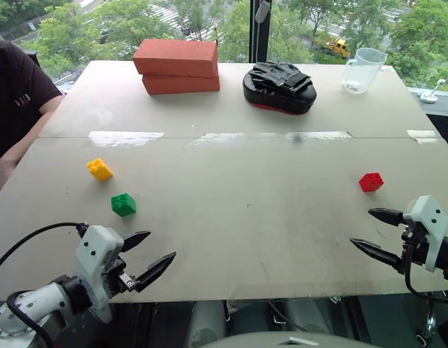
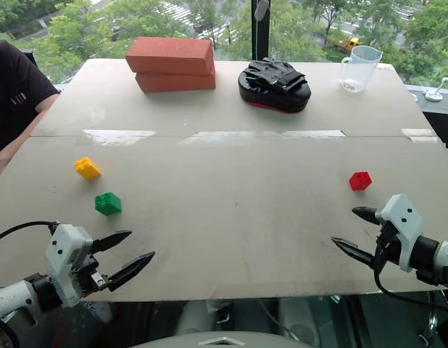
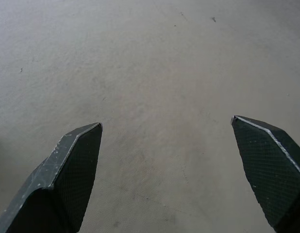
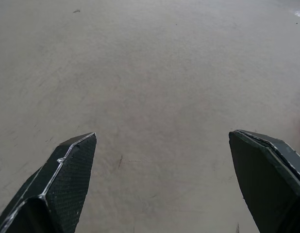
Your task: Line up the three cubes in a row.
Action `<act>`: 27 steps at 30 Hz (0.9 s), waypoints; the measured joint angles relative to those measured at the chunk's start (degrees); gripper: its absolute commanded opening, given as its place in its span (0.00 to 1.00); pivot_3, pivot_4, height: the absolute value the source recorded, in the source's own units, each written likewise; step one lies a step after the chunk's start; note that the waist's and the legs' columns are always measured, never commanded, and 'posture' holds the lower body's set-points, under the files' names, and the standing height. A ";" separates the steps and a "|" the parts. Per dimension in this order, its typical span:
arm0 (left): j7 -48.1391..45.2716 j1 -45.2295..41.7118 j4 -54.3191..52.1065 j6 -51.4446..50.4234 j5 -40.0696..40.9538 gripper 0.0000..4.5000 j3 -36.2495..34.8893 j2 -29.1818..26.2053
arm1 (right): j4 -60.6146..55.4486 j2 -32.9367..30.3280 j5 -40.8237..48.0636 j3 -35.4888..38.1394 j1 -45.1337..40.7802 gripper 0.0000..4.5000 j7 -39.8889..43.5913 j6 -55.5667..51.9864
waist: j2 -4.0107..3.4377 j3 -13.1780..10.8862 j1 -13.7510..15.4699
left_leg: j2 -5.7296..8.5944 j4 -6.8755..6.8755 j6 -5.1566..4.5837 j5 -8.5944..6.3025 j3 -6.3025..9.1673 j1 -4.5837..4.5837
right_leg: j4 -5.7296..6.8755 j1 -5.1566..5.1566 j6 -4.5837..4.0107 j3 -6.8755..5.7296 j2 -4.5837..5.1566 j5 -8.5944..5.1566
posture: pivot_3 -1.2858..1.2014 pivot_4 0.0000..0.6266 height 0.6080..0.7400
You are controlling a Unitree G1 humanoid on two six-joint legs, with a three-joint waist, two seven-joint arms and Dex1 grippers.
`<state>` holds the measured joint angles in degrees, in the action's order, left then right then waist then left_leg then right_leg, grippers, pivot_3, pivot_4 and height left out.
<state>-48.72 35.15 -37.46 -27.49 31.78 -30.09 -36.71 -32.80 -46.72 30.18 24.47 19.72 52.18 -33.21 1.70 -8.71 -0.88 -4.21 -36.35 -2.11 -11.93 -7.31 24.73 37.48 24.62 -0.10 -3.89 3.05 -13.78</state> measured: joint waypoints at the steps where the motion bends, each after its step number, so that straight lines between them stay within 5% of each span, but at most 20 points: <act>1: 0.00 0.00 0.00 0.01 0.00 0.96 0.03 0.00 | 0.00 0.00 0.00 0.00 -0.01 1.00 0.00 0.00 | 0.00 0.00 0.08 | 0.00 0.00 0.00 0.00 0.00 0.00 | 0.00 0.00 0.00 -0.01 -0.01 0.00 | 0.52 0.24 1.00; 5: 3.81 -10.29 0.14 -4.74 7.43 0.96 3.78 1.88 | -2.45 3.90 1.70 -1.96 -16.21 1.00 -14.21 -9.84 | -0.17 -0.18 0.29 | 0.00 -0.19 -0.01 0.00 0.10 -0.02 | 0.11 -0.01 -0.05 -0.05 -0.01 0.05 | 0.52 0.24 1.00; 11: 5.91 -18.58 -2.80 -10.86 14.65 0.96 7.39 -2.04 | -1.65 1.53 1.68 -3.82 -27.48 1.00 -27.66 -31.10 | -0.01 -0.08 1.12 | 0.03 -0.41 -0.02 0.01 0.09 0.02 | 0.21 -0.11 -0.07 -0.07 0.05 0.07 | 0.52 0.24 1.00; 16: 2.19 -29.84 -4.84 -11.95 16.62 0.96 13.70 -8.90 | 11.55 -0.32 -0.15 -7.48 -38.54 1.00 -31.42 -43.31 | -0.05 -0.10 1.44 | 0.06 -0.38 -0.31 0.14 0.02 0.07 | 0.19 -0.12 -0.27 -0.04 -0.11 0.20 | 0.52 0.24 1.00; 24: 0.71 -35.56 -4.83 -12.62 19.06 0.96 17.33 -10.73 | 31.24 -0.41 -5.30 -13.52 -45.70 1.00 -31.21 -41.25 | -0.11 -0.13 1.33 | 0.05 -0.25 -0.33 0.13 -0.07 0.04 | 0.21 -0.07 0.08 0.14 -0.53 0.26 | 0.52 0.24 1.00; 27: 0.82 -35.62 -4.83 -12.82 19.56 0.97 17.34 -10.81 | 36.52 -0.05 -7.05 -15.04 -47.87 0.71 -30.33 -38.18 | -0.11 -0.13 1.38 | 0.03 -0.26 -0.33 0.13 -0.06 0.01 | 0.24 -0.08 0.22 0.13 -0.56 0.19 | 0.52 0.24 1.00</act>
<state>-47.90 -0.47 -42.29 -40.31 51.34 -12.75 -47.52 3.72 -46.78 23.12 9.44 -28.15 21.85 -71.39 1.59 -8.85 0.50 -4.18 -36.61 -2.44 -11.80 -7.37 24.75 37.72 24.54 0.11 -3.76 2.49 -13.59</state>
